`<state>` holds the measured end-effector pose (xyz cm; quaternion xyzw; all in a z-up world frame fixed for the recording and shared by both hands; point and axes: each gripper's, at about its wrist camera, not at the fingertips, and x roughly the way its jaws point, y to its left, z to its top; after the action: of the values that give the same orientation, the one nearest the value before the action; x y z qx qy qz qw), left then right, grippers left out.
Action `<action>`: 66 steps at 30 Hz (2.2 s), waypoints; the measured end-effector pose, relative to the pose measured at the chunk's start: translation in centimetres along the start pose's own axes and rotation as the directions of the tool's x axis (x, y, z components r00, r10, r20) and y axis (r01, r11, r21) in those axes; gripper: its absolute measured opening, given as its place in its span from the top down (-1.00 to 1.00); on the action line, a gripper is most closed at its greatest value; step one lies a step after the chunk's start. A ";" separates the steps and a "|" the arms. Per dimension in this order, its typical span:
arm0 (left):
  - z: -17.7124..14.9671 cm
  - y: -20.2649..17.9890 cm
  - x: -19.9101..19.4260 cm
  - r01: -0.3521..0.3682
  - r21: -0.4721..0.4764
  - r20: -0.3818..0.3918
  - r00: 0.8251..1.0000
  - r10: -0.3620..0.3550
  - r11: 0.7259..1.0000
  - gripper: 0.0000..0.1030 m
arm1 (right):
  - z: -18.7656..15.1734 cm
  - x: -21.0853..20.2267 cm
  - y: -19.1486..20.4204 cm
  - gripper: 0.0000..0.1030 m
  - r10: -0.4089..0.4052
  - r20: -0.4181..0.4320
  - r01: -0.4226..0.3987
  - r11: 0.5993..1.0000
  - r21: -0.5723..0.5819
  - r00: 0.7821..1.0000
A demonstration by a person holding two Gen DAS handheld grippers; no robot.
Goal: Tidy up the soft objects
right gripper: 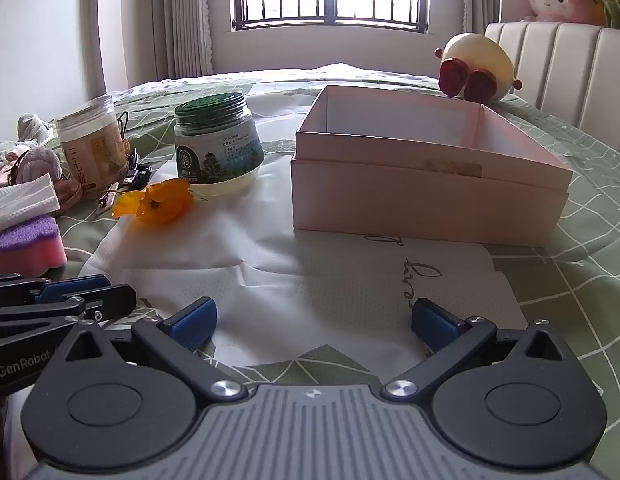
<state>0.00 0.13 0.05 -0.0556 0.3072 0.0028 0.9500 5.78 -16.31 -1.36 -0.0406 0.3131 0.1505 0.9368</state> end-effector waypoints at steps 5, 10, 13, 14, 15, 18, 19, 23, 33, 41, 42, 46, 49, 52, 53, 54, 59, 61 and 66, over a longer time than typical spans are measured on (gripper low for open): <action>0.0 0.0 0.0 -0.006 0.008 0.001 1.000 0.006 1.000 0.50 | 0.0 0.0 0.0 -1.00 0.000 0.001 0.000 1.000 0.000 1.000; 0.0 0.0 0.0 -0.007 0.010 0.002 1.000 0.007 1.000 0.50 | 0.0 0.0 0.0 -1.00 0.001 0.002 -0.001 1.000 0.001 1.000; 0.0 0.0 0.0 -0.008 0.011 0.003 1.000 0.008 1.000 0.49 | 0.0 0.0 0.0 -1.00 0.001 0.002 -0.001 1.000 0.001 1.000; 0.0 0.0 0.0 -0.008 0.012 0.003 1.000 0.008 1.000 0.49 | 0.0 0.0 0.0 -1.00 0.001 0.002 -0.001 1.000 0.002 1.000; 0.0 0.0 0.0 -0.008 0.012 0.003 1.000 0.008 1.000 0.49 | 0.0 0.0 0.0 -1.00 0.001 0.002 -0.001 1.000 0.002 1.000; 0.0 0.0 0.0 -0.008 0.012 0.003 1.000 0.008 1.000 0.49 | 0.0 0.0 0.0 -1.00 0.001 0.002 -0.001 1.000 0.001 1.000; 0.0 0.0 0.0 -0.009 0.013 0.003 1.000 0.009 1.000 0.49 | 0.0 0.0 0.0 -1.00 0.001 0.002 -0.001 1.000 0.001 1.000; 0.0 0.0 0.0 -0.010 0.014 0.004 1.000 0.010 1.000 0.49 | 0.0 0.0 0.0 -1.00 0.000 0.002 0.000 1.000 0.000 1.000; 0.0 0.0 0.0 -0.011 0.015 0.005 1.000 0.011 1.000 0.49 | 0.0 0.0 0.1 -1.00 0.000 0.003 0.000 1.000 0.000 1.000; 0.0 0.0 0.0 -0.011 0.016 0.005 1.000 0.011 1.000 0.49 | 0.0 0.0 0.1 -1.00 0.000 0.003 0.000 1.000 0.000 1.000; 0.0 0.0 0.0 -0.012 0.016 0.005 1.000 0.011 1.000 0.49 | 0.0 0.0 0.1 -1.00 0.000 0.003 0.000 1.000 0.000 1.000; 0.0 0.0 0.0 -0.012 0.016 0.006 1.000 0.012 1.000 0.49 | 0.0 0.0 0.1 -1.00 0.000 0.003 0.000 1.000 -0.001 1.000; 0.0 0.0 0.0 -0.012 0.017 0.006 1.000 0.012 1.000 0.49 | 0.0 0.0 0.1 -1.00 0.000 0.003 0.000 1.000 -0.001 1.000; 0.0 0.0 0.0 -0.012 0.017 0.006 1.000 0.012 1.000 0.49 | 0.0 0.0 0.1 -1.00 -0.001 0.003 0.001 1.000 -0.001 1.000; 0.0 0.0 0.0 -0.012 0.017 0.006 1.000 0.012 1.000 0.49 | 0.0 0.0 0.1 -1.00 -0.001 0.003 0.001 1.000 -0.001 1.000; 0.0 0.0 0.0 -0.012 0.017 0.006 1.000 0.012 1.000 0.49 | 0.0 0.0 0.1 -1.00 -0.001 0.003 0.001 1.000 -0.001 1.000; 0.0 0.0 0.0 -0.014 0.019 0.007 1.000 0.014 1.000 0.49 | 0.0 0.0 0.1 -1.00 -0.001 0.003 0.001 1.000 -0.001 1.000; 0.0 0.0 0.0 -0.015 0.020 0.007 1.000 0.014 1.000 0.49 | 0.0 0.0 0.1 -1.00 -0.001 0.002 0.001 1.000 -0.001 1.000; 0.0 0.0 0.0 -0.014 0.020 0.008 1.000 0.014 1.000 0.49 | -0.1 0.0 0.1 -1.00 -0.002 0.002 0.002 1.000 -0.003 1.000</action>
<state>0.00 0.12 0.03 -0.0440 0.3041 0.0067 0.9516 5.72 -16.21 -1.41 -0.0420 0.3120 0.1500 0.9372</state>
